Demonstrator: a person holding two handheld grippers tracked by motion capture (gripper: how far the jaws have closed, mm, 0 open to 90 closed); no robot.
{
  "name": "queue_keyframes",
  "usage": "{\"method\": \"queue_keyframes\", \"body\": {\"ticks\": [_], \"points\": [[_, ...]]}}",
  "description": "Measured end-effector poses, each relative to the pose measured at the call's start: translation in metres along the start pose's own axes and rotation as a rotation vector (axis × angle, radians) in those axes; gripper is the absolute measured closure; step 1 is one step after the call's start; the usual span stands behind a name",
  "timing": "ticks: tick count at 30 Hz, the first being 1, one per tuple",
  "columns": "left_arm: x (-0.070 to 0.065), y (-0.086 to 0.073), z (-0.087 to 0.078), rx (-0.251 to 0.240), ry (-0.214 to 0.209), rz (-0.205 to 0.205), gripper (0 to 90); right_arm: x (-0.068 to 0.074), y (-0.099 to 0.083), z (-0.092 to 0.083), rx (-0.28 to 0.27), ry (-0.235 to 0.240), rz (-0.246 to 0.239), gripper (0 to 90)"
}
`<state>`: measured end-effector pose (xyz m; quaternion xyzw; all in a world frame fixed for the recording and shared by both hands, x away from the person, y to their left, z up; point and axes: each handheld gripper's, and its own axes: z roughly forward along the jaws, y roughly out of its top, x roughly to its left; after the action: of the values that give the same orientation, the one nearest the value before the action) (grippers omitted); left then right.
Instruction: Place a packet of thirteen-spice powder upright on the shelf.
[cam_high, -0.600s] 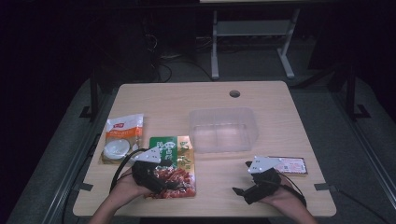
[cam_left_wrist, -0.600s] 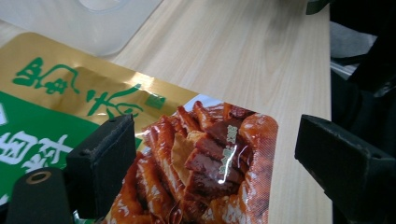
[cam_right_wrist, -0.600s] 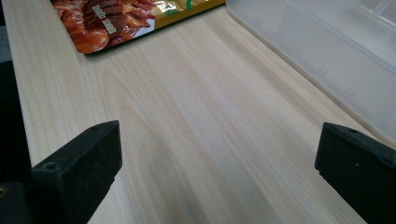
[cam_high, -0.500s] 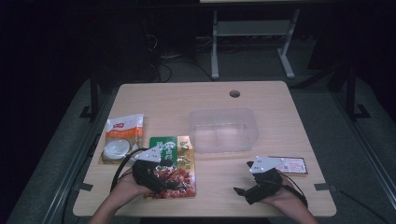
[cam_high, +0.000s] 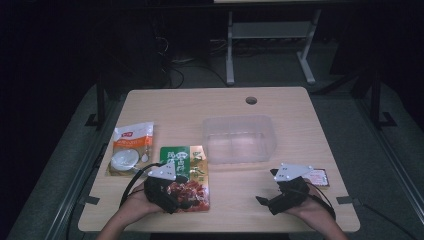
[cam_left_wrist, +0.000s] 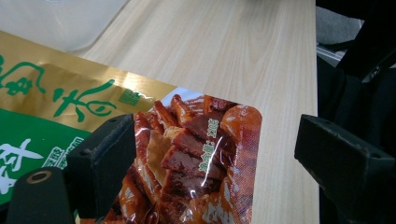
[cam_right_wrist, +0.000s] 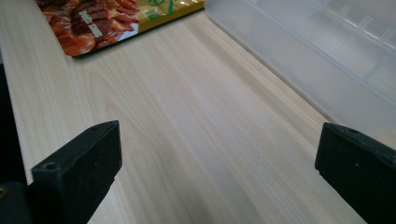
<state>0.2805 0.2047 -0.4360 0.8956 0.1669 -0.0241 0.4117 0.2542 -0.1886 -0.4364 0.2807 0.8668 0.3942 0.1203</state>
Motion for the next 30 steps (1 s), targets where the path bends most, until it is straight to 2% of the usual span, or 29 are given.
{"method": "queue_keyframes", "body": {"ticks": [2, 4, 5, 7, 11, 14, 17, 20, 21, 22, 24, 30], "points": [[0.000, 0.000, -0.001, -0.003, 0.007, -0.008, 12.1, -0.003, -0.001, -0.003, 0.001, -0.016, 0.004, 1.5], [0.001, 0.000, -0.001, -0.005, 0.006, -0.014, 12.1, -0.007, -0.003, -0.009, -0.004, -0.015, 0.005, 14.1], [0.001, 0.000, -0.001, -0.005, 0.008, -0.013, 12.2, -0.010, -0.004, -0.011, 0.000, -0.005, 0.019, 15.1], [0.002, 0.000, -0.001, -0.006, 0.009, -0.012, 12.1, -0.014, -0.006, -0.015, 0.012, -0.027, 0.045, 15.5], [0.003, 0.000, 0.000, -0.007, 0.011, -0.012, 12.1, -0.023, -0.011, -0.023, 0.014, -0.060, 0.065, 21.5], [0.004, 0.000, -0.001, -0.019, 0.014, -0.015, 12.2, -0.034, -0.017, -0.035, -0.005, -0.118, 0.108, 34.2], [0.004, -0.001, -0.002, -0.024, 0.018, -0.018, 12.2, -0.045, -0.022, -0.047, -0.009, -0.177, 0.147, 51.0], [0.004, -0.001, -0.002, -0.022, 0.019, -0.015, 12.9, -0.057, -0.029, -0.057, 0.020, -0.265, 0.200, 70.0], [0.004, -0.001, -0.002, -0.022, 0.019, -0.015, 12.9, -0.057, -0.029, -0.057, 0.020, -0.265, 0.200, 70.0], [0.004, -0.001, -0.002, -0.023, 0.018, -0.016, 12.9, -0.066, -0.036, -0.065, 0.039, -0.306, 0.243, 82.2], [0.004, 0.000, -0.002, -0.022, 0.019, -0.012, 12.9, -0.072, -0.042, -0.071, 0.051, -0.326, 0.272, 89.4], [0.005, -0.001, -0.002, -0.026, 0.021, -0.017, 12.9, -0.088, -0.058, -0.079, 0.129, -0.378, 0.336, 90.0]]}}
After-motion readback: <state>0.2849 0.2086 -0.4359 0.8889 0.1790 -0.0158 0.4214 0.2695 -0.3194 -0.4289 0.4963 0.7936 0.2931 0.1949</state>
